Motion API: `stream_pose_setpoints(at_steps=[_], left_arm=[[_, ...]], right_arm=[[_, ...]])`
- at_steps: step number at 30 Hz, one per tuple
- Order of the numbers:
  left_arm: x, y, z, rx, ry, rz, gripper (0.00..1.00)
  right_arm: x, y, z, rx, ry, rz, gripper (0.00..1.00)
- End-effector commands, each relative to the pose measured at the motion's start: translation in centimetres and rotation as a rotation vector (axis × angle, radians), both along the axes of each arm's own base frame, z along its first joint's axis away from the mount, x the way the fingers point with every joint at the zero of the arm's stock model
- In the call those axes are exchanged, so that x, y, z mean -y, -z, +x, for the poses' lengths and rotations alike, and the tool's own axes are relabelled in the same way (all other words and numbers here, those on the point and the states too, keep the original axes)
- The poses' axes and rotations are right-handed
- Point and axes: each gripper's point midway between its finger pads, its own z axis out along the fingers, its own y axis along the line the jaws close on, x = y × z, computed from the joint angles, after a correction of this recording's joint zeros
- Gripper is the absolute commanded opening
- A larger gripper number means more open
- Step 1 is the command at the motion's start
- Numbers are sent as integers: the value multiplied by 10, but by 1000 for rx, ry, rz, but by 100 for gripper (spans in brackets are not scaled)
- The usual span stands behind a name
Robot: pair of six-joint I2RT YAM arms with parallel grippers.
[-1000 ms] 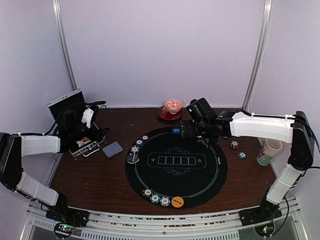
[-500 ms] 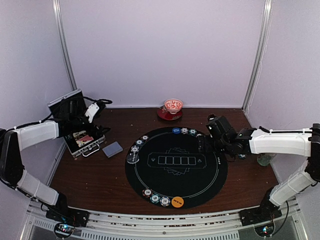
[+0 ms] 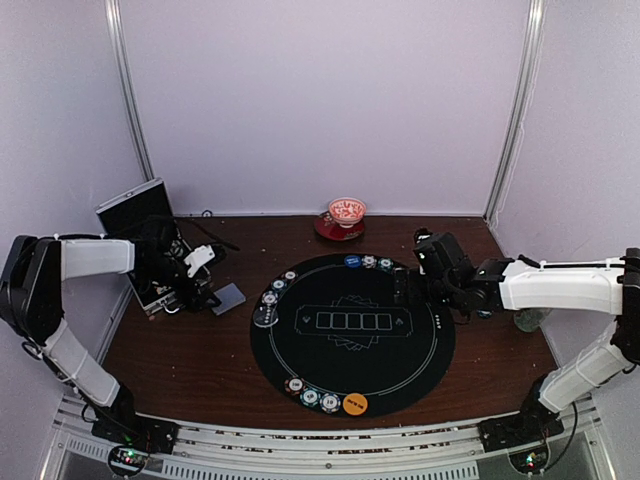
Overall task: Distribute texas hold em gaming equipment
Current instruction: Pick up the poker card from the center of the board.
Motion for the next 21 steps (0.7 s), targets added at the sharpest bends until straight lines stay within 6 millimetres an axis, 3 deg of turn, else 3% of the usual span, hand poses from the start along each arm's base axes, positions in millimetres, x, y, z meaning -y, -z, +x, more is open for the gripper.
stream_pose_setpoints(at_steps=[1, 11, 21], left_arm=[[7, -1, 10, 15, 10, 56, 98], [4, 20, 32, -59, -101, 86, 98], [16, 31, 24, -120, -82, 80, 98]], right_arm=[[-2, 0, -2, 5, -1, 24, 100], [-3, -3, -4, 11, -12, 40, 100], [-4, -6, -6, 15, -17, 50, 100]])
